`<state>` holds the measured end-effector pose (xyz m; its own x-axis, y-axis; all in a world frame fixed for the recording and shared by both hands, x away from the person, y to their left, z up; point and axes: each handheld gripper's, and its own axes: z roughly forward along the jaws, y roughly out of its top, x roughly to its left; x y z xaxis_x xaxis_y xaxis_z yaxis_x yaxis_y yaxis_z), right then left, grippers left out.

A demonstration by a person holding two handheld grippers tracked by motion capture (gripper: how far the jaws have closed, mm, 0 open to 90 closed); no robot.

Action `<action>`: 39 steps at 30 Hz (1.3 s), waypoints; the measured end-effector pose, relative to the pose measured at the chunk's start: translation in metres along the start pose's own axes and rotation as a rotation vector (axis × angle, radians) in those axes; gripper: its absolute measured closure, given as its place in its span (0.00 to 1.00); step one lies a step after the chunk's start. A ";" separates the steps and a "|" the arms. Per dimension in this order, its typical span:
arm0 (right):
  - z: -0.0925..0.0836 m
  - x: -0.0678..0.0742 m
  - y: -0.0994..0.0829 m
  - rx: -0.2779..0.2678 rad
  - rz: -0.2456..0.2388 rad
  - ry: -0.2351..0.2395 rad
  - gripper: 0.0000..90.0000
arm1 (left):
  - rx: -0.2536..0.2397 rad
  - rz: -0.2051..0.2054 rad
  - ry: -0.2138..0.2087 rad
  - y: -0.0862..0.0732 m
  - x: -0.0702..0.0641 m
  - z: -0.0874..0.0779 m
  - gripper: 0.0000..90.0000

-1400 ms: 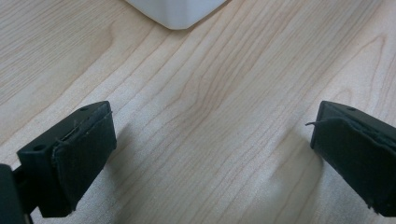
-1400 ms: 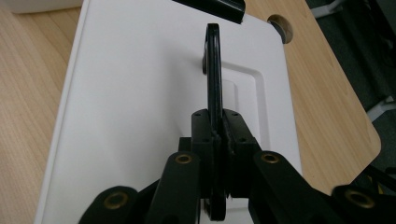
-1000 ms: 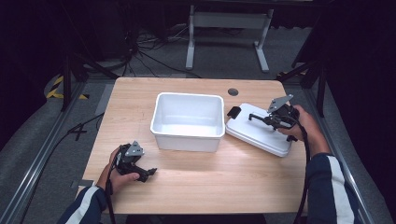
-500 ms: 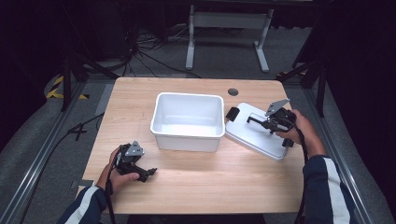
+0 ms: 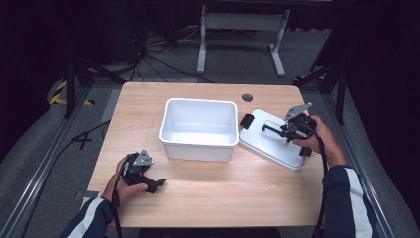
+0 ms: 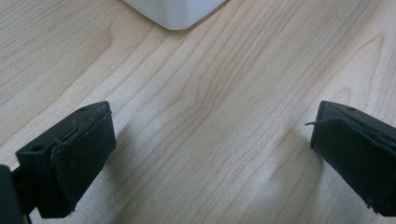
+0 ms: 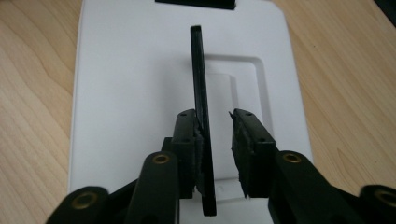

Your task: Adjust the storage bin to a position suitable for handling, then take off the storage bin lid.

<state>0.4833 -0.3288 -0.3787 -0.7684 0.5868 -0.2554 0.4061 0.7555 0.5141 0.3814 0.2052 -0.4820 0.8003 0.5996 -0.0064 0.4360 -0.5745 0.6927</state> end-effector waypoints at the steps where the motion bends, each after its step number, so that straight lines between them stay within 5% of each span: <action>1: -0.001 0.000 0.000 -0.009 0.007 -0.001 0.73 | 0.000 0.000 -0.001 0.000 0.000 0.000 0.01; 16: -0.019 0.009 0.004 -0.069 0.091 0.015 0.53 | -0.001 0.001 -0.002 0.000 0.000 0.000 0.01; 31: -0.043 0.023 0.003 -0.100 0.089 -0.028 0.46 | 0.000 0.000 0.000 0.000 0.000 0.000 0.01; 39: -0.062 0.031 -0.015 -0.130 0.097 -0.054 0.42 | -0.001 0.001 0.000 0.000 0.000 0.000 0.01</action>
<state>0.4230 -0.3397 -0.3436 -0.6996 0.6725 -0.2415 0.4069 0.6528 0.6389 0.3814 0.2052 -0.4821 0.8008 0.5989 -0.0053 0.4344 -0.5748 0.6935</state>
